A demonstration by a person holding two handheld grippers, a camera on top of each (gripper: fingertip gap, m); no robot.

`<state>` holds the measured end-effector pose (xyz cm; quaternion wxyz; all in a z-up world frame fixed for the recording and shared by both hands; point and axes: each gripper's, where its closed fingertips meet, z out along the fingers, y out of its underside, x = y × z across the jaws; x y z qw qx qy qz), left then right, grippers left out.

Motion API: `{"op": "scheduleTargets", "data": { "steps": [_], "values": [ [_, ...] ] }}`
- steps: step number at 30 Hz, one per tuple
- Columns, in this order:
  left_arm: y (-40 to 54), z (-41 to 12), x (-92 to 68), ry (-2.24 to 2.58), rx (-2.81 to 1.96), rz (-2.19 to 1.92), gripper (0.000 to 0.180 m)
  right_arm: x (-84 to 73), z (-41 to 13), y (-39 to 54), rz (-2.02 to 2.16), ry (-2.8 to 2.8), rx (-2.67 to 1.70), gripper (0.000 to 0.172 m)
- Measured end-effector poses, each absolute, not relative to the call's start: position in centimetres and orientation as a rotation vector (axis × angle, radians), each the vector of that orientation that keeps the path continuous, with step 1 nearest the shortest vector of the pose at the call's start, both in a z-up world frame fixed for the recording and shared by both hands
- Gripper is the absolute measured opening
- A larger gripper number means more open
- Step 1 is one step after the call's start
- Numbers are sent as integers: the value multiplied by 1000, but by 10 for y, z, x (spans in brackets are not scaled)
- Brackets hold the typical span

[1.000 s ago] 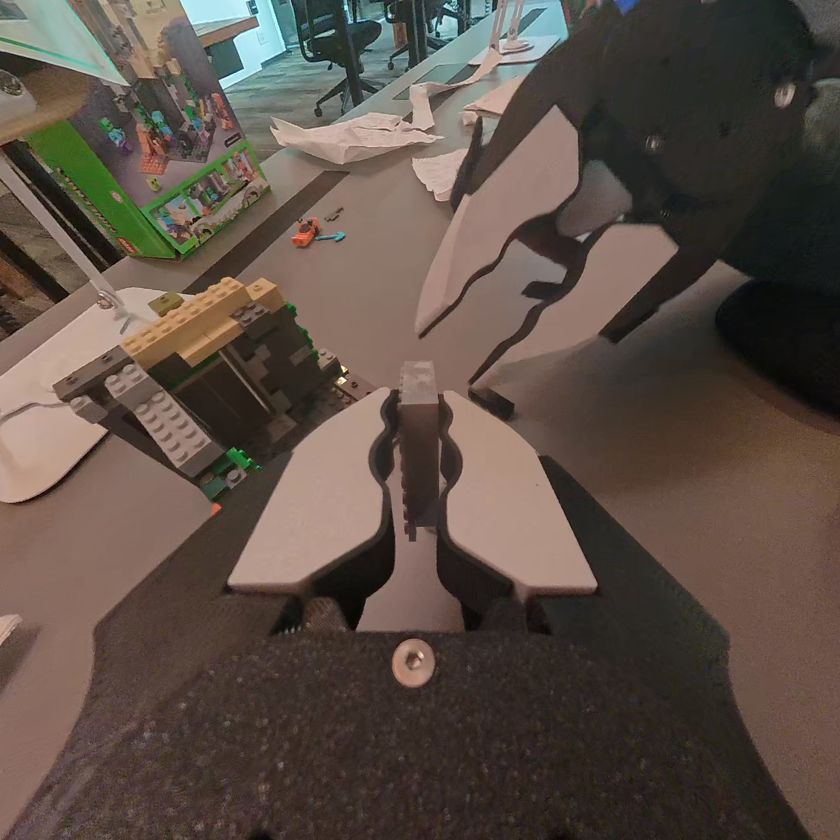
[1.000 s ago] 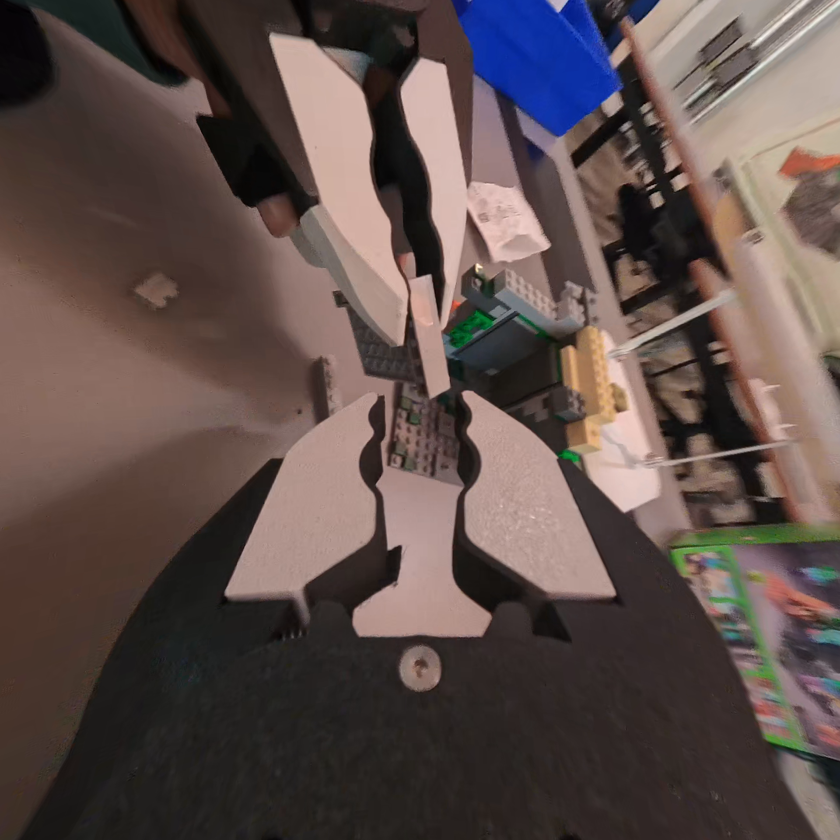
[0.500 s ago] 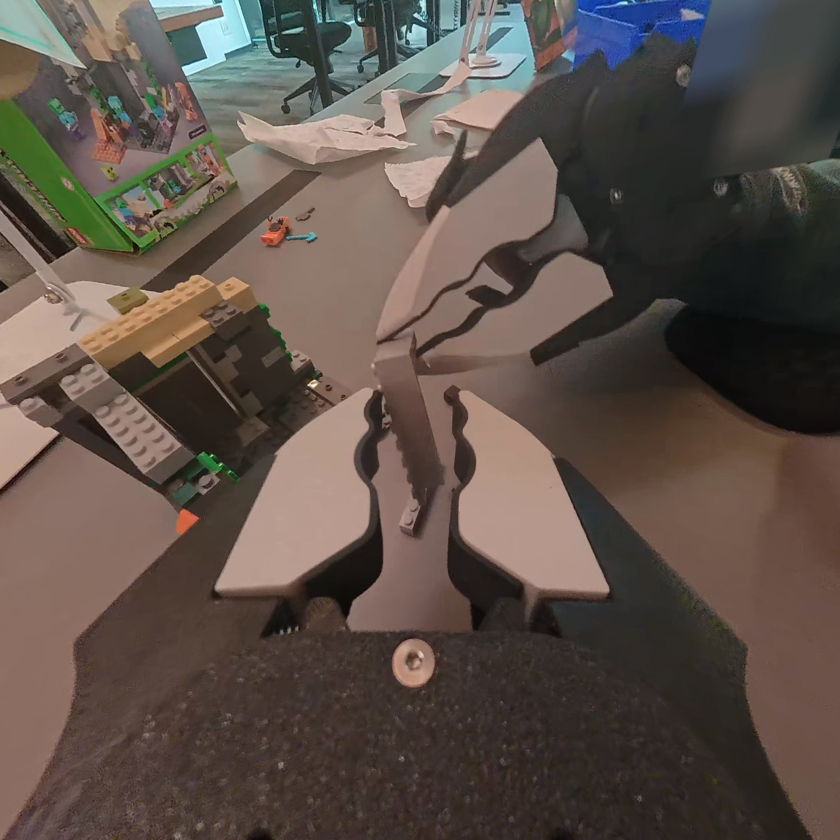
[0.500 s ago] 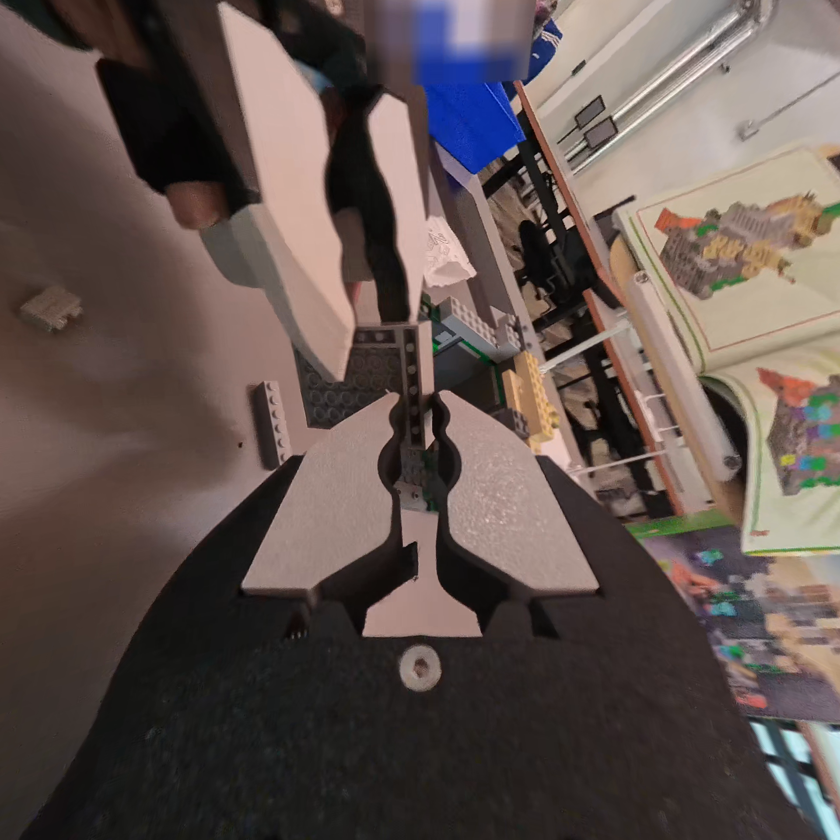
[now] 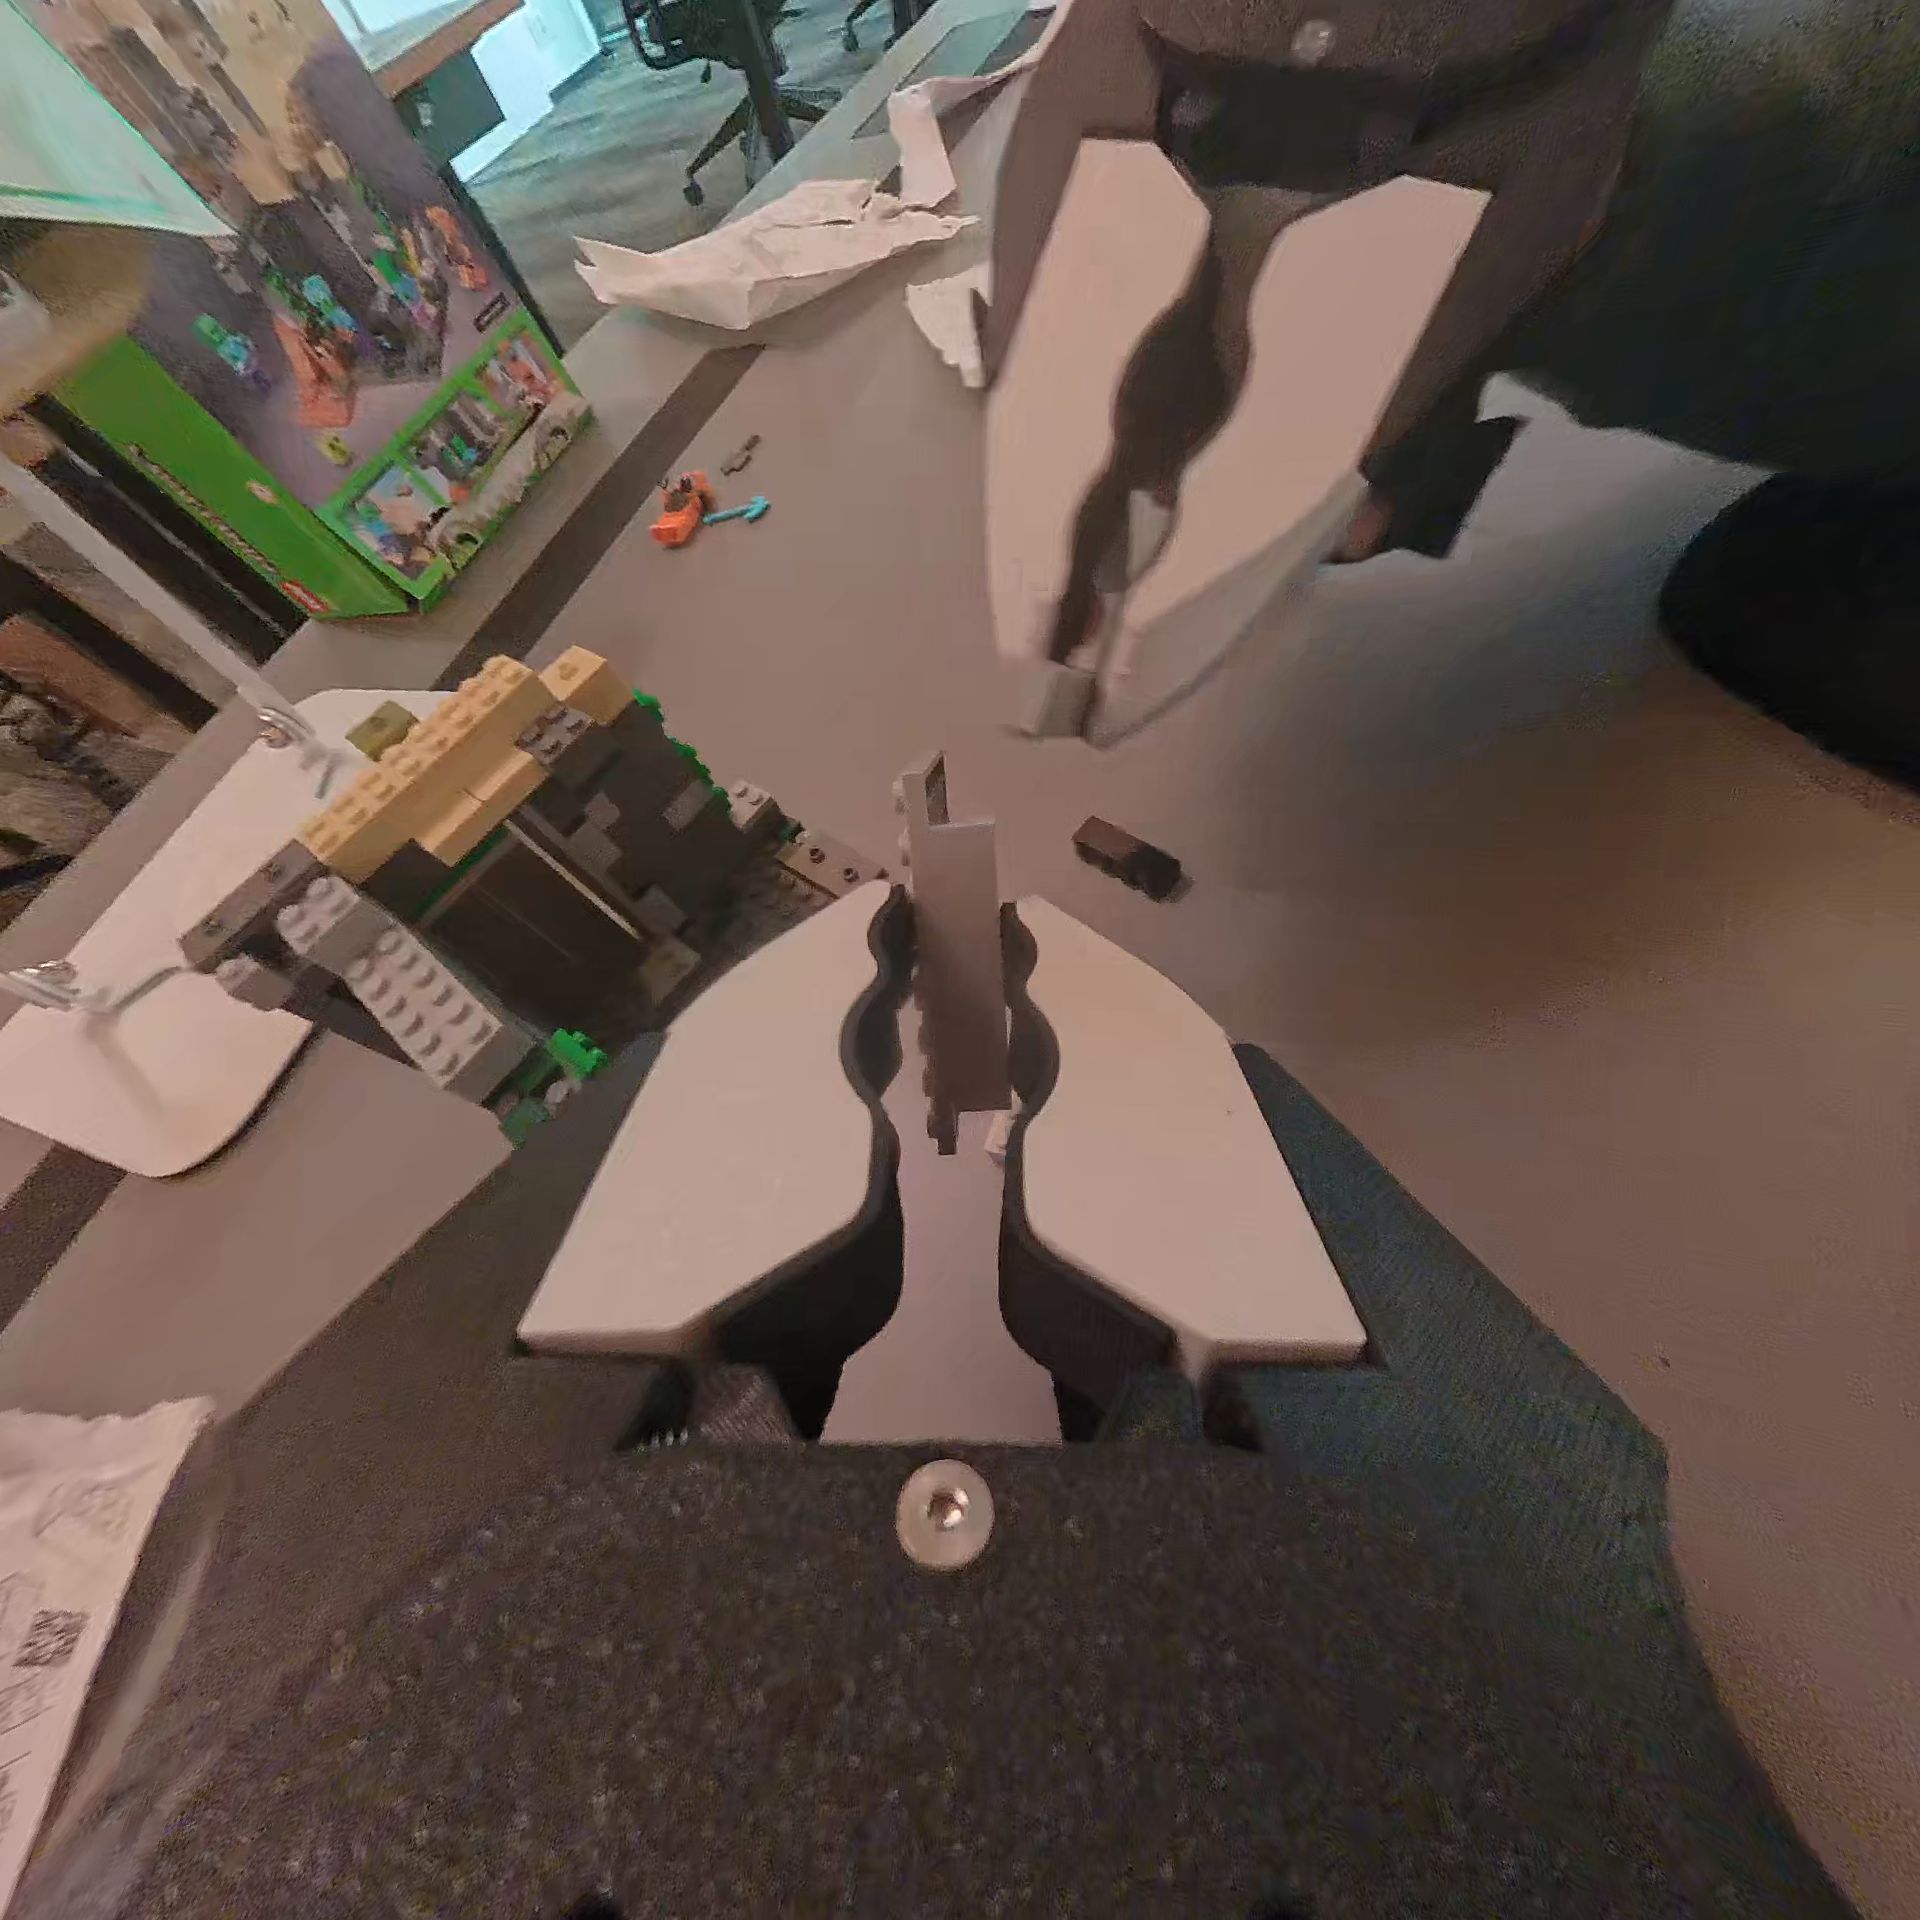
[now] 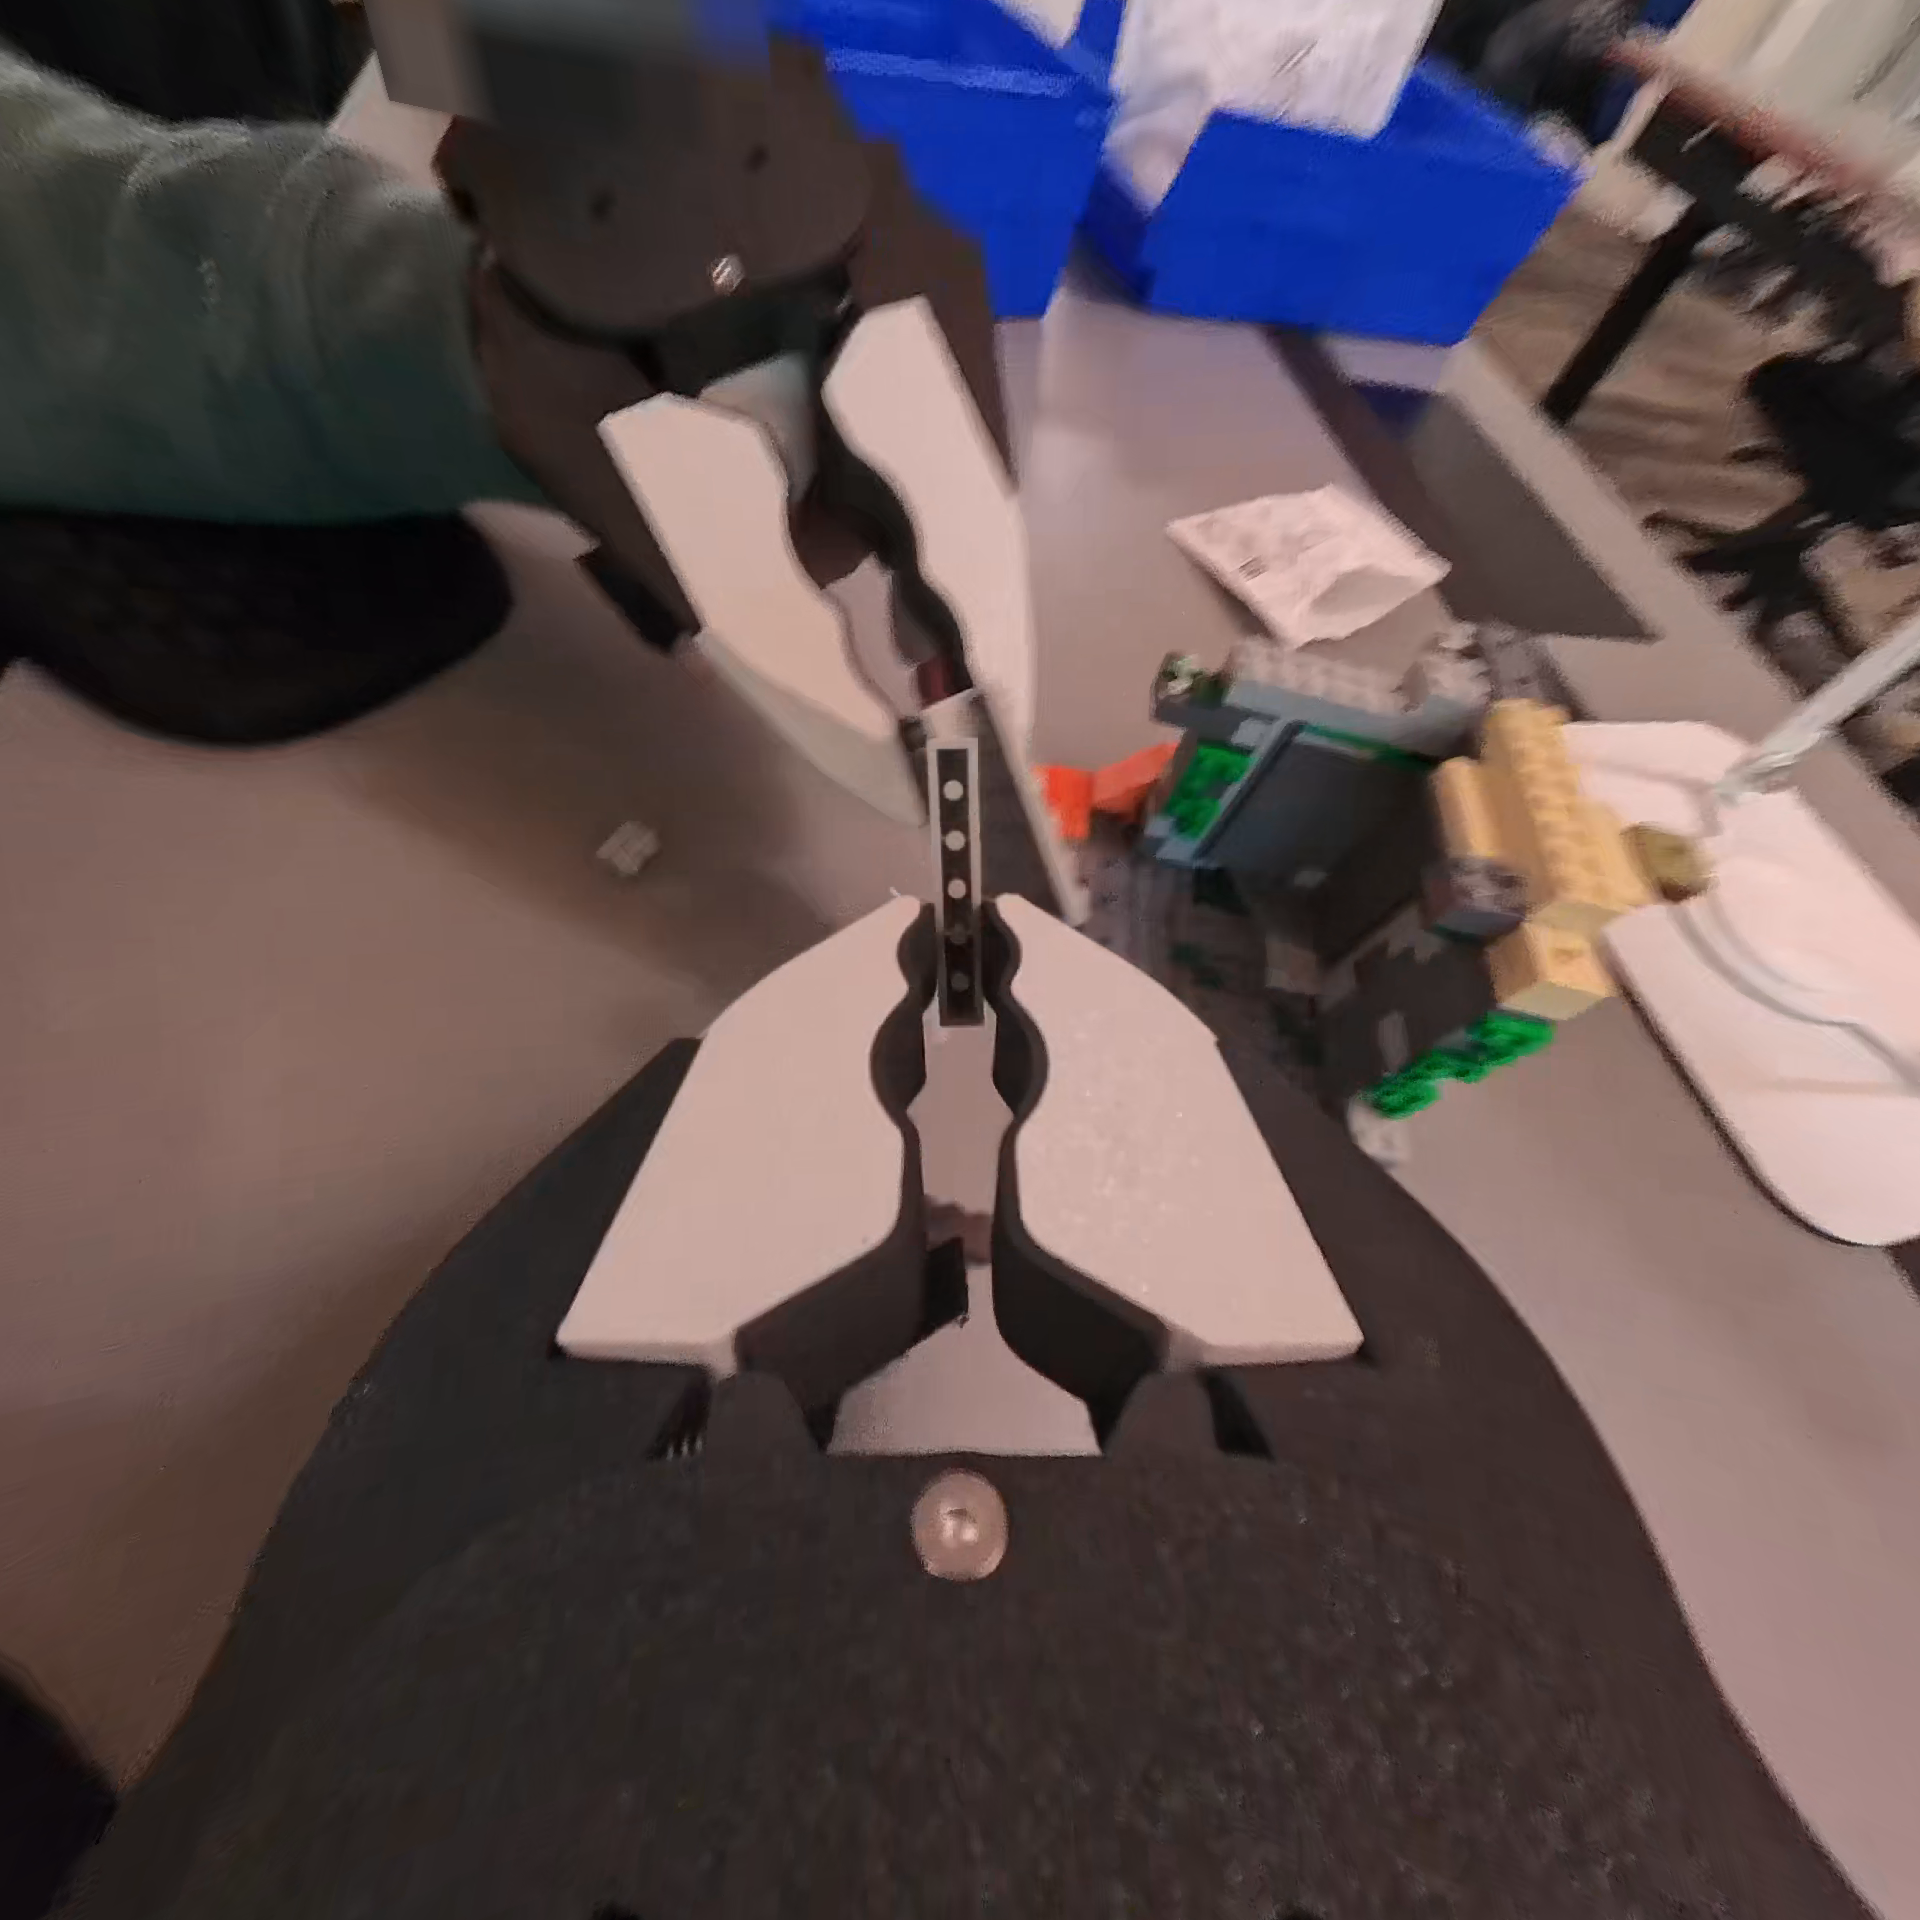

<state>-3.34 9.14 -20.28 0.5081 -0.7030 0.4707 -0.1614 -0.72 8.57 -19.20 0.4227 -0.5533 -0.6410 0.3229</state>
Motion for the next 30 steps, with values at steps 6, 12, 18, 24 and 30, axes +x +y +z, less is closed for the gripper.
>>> {"op": "scheduleTargets", "data": {
  "steps": [6,12,18,24,30],
  "values": [
    [98,-213,-37,1125,-1735,-338,16,-3,-223,71,700,-1811,-1414,25],
    [105,-209,-39,1066,-1728,-285,16,-22,-203,72,843,-1628,-1448,24],
    [111,-195,-40,1038,-1619,-131,16,-43,-180,81,1172,-1274,-1604,27],
    [112,-189,-36,1078,-1503,50,16,-46,-177,94,1253,-1058,-1730,19],
    [107,-200,-29,1078,-1589,-159,28,-39,-187,99,1092,-1173,-1723,8]
  ]
}}
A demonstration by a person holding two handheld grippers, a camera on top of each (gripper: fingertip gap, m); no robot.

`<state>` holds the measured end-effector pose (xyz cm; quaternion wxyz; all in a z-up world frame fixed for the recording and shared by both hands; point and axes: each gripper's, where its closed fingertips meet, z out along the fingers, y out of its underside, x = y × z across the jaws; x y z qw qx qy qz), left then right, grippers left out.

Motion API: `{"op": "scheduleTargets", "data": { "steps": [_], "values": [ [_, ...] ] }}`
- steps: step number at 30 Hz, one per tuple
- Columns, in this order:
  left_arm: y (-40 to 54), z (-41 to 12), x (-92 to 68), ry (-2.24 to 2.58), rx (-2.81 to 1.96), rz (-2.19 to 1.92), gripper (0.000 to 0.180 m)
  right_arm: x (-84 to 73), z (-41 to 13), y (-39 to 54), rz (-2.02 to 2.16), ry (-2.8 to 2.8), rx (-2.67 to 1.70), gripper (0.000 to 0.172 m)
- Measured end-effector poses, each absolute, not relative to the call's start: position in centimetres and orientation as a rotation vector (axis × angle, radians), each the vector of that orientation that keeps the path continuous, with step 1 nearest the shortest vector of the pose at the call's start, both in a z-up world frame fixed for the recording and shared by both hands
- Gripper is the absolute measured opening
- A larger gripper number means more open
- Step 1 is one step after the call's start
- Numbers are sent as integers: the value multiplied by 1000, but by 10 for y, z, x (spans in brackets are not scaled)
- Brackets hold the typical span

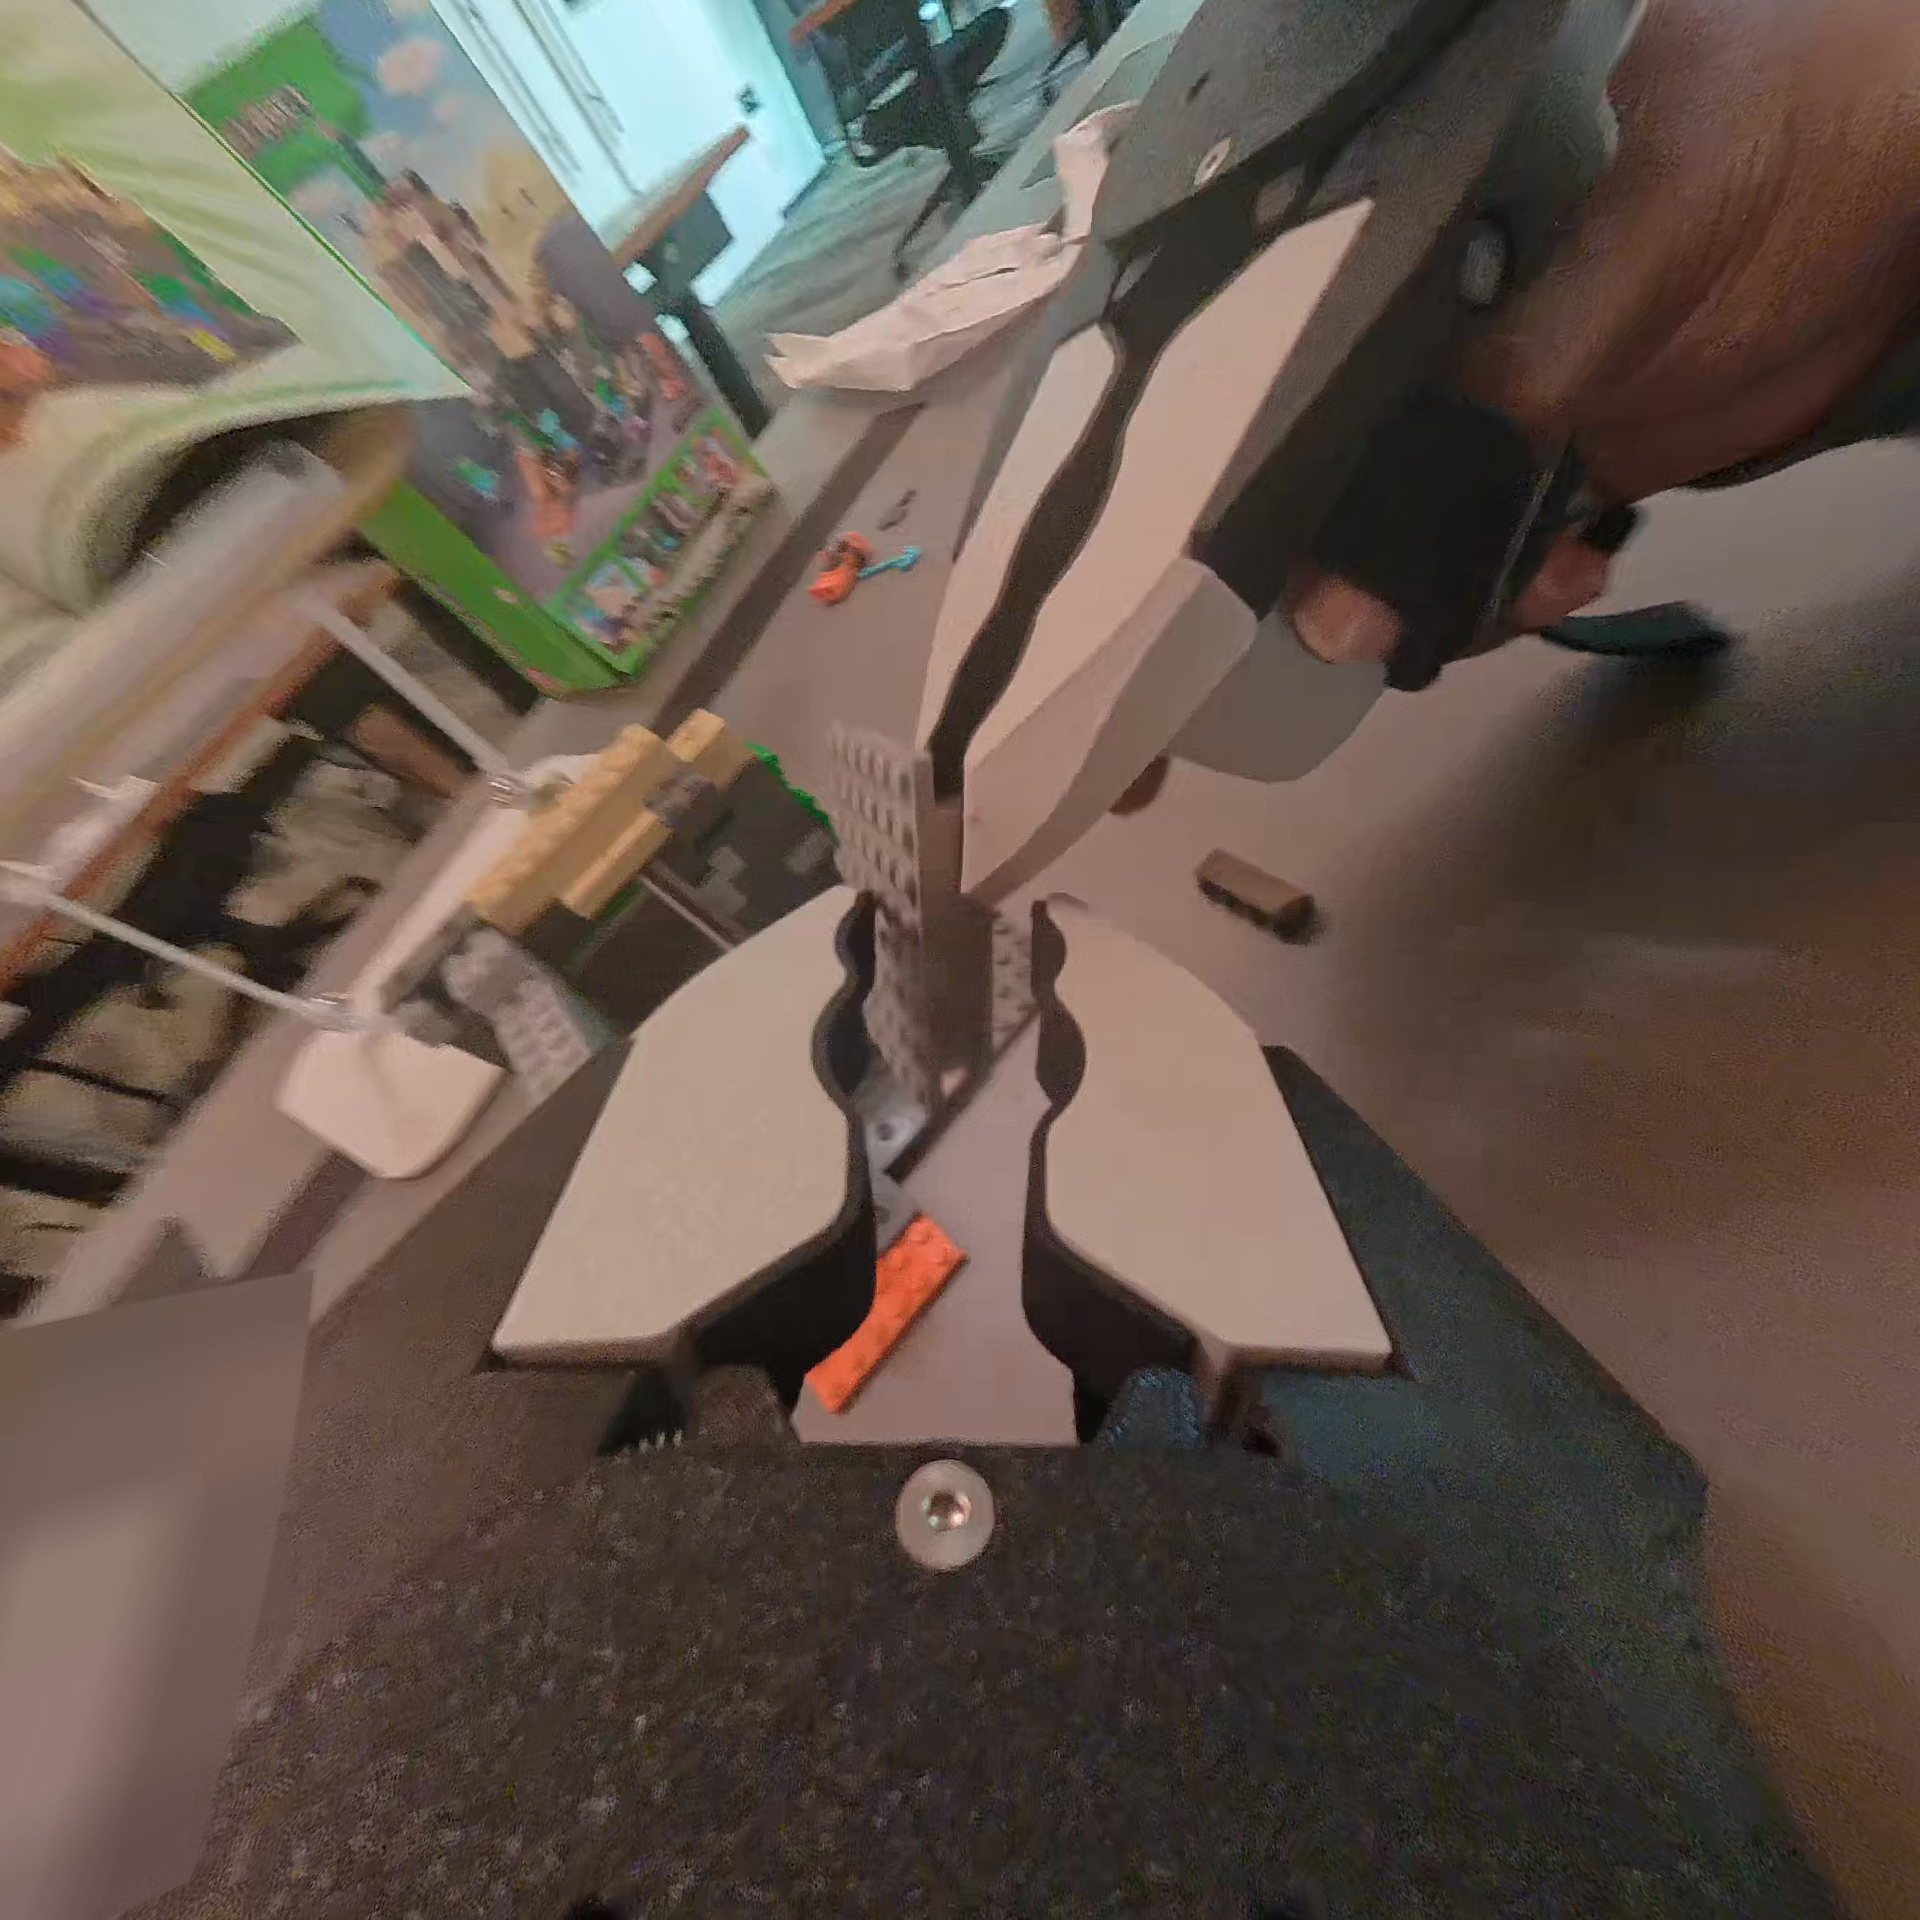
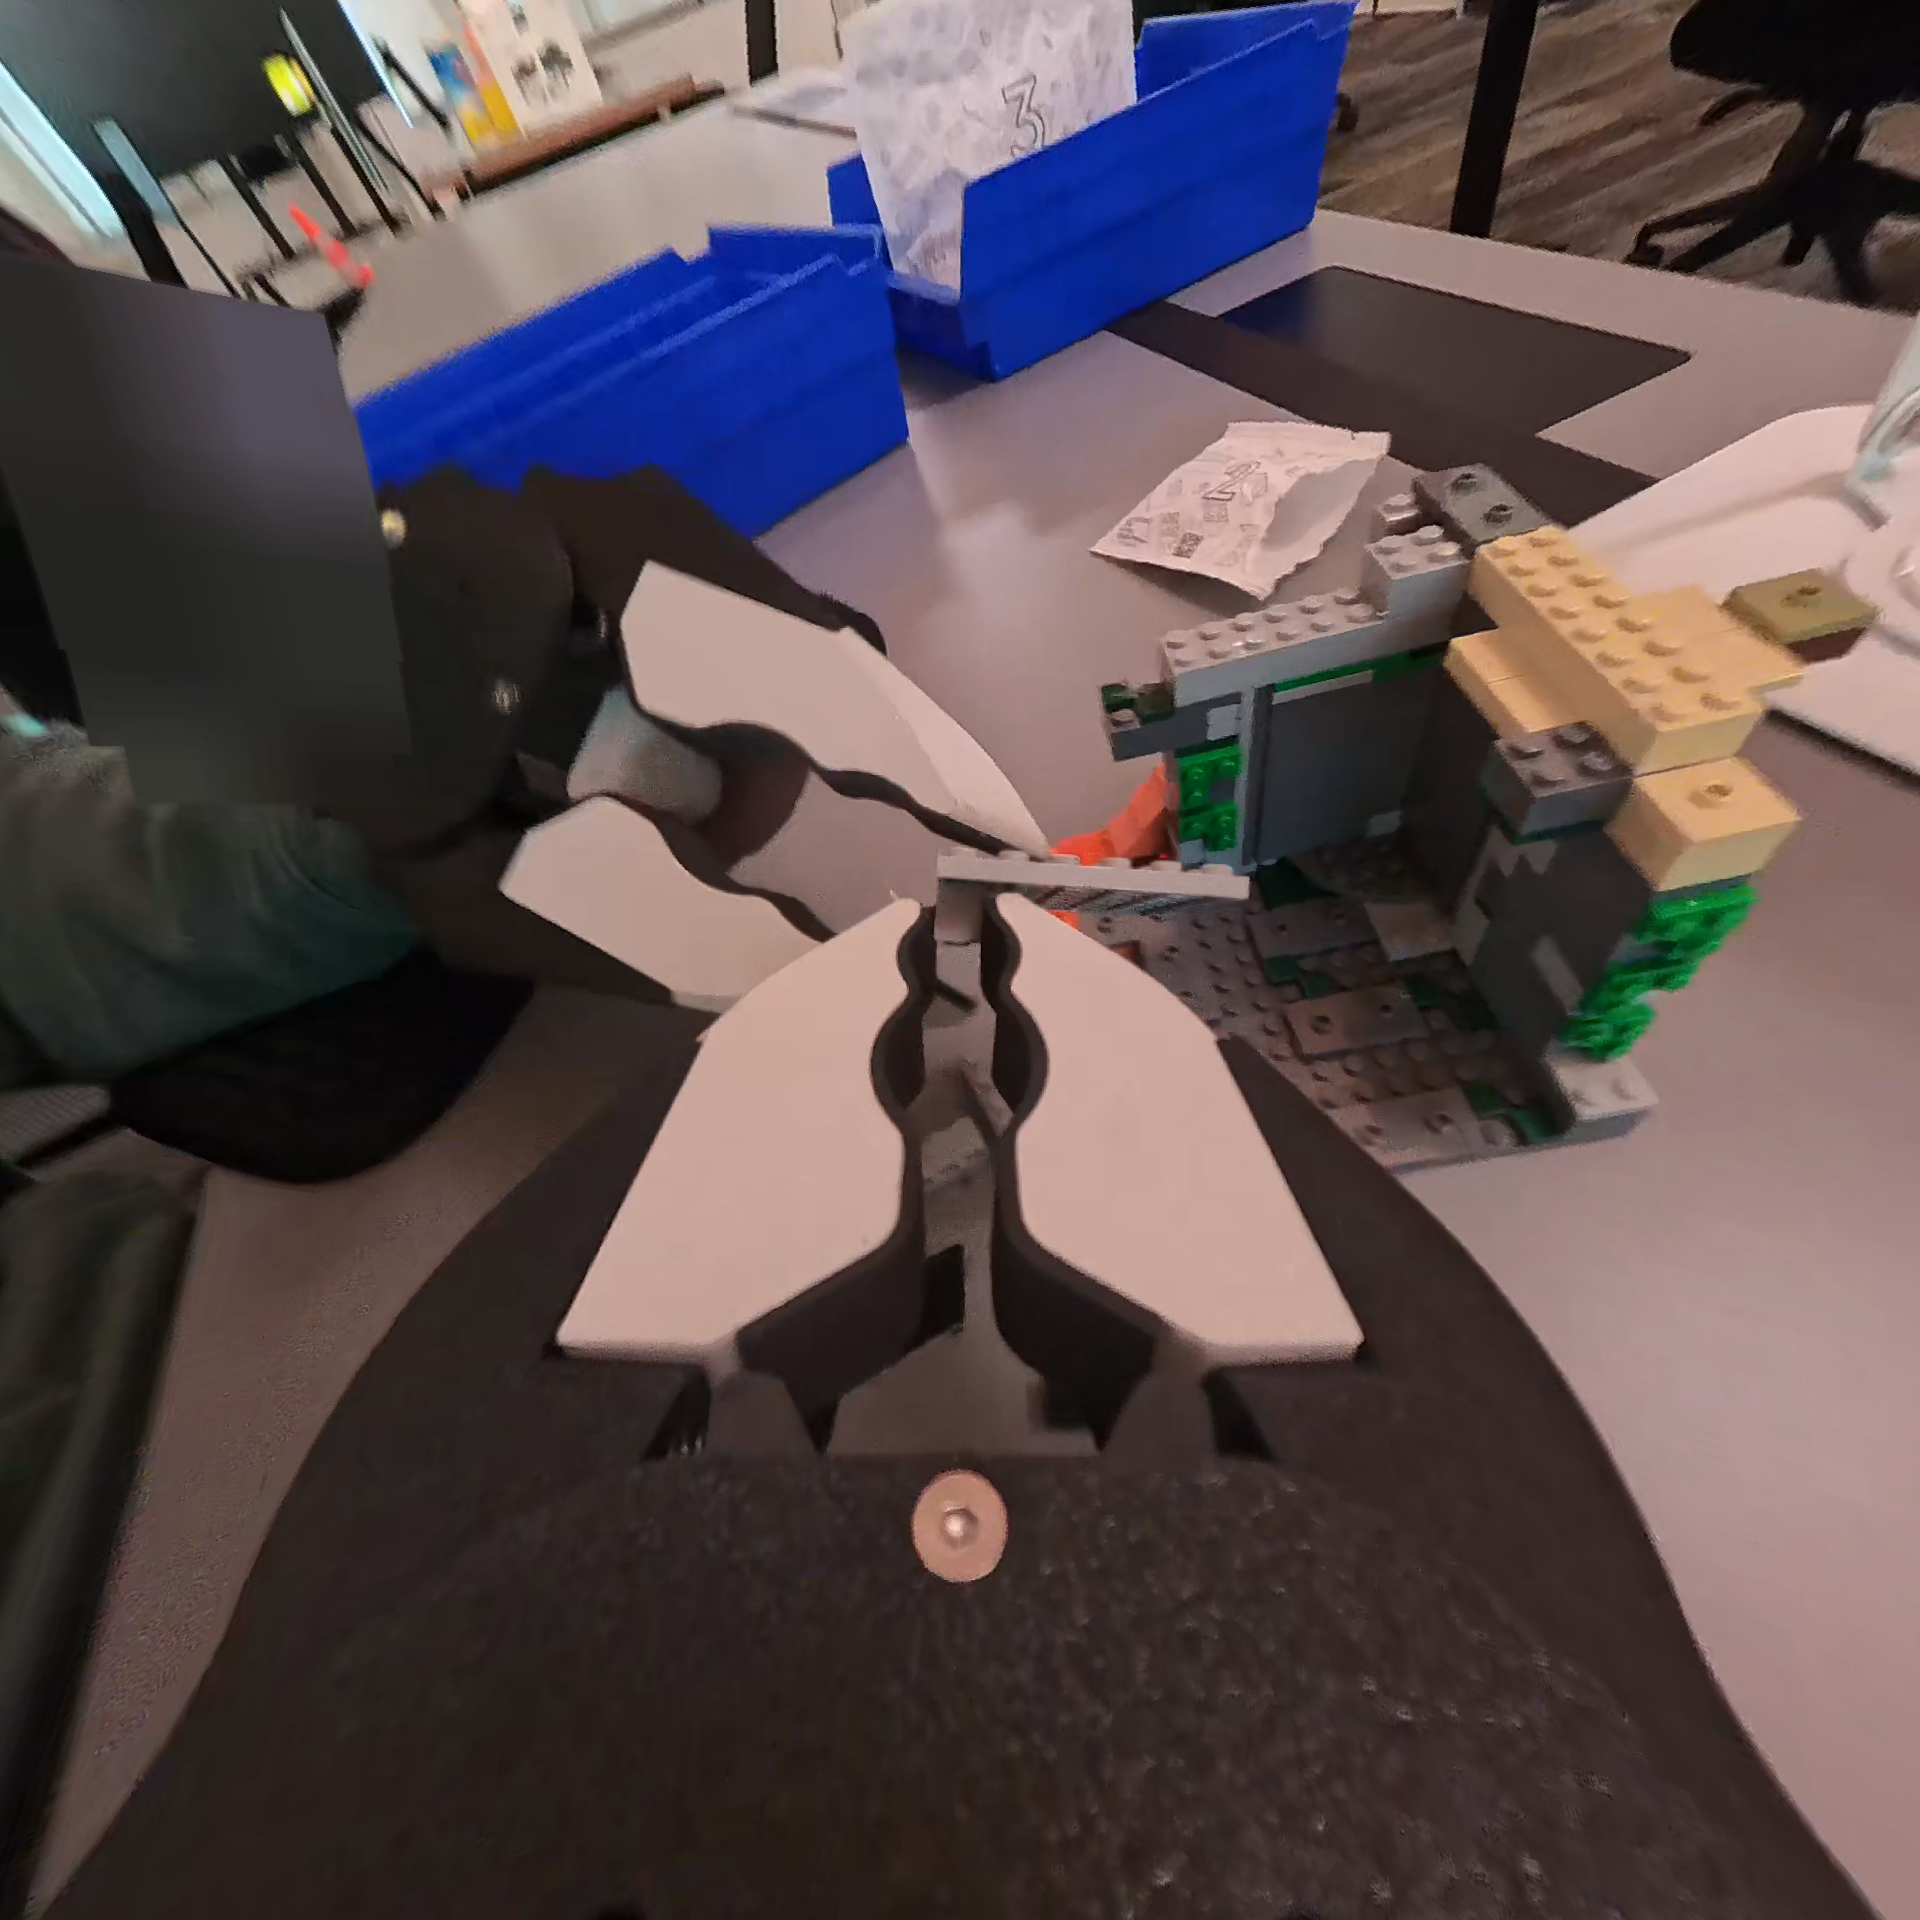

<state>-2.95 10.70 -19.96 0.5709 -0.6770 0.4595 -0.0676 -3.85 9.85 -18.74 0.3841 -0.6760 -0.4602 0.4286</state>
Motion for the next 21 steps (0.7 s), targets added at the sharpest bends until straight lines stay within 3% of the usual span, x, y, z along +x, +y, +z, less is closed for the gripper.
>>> {"op": "scheduleTargets", "data": {
  "steps": [3,12,18,21],
  "values": [
    [101,-200,-28,1023,-1664,-418,36,-23,-191,108,835,-1334,-1626,8],
    [107,-195,-34,603,-1863,-974,33,-19,-232,118,-309,-1819,-1032,8],
    [114,-209,-41,527,-1973,-926,39,-37,-247,111,-480,-1892,-916,8],
    [116,-220,-44,554,-2025,-823,28,-39,-249,110,-513,-1896,-914,8]
  ]
}}
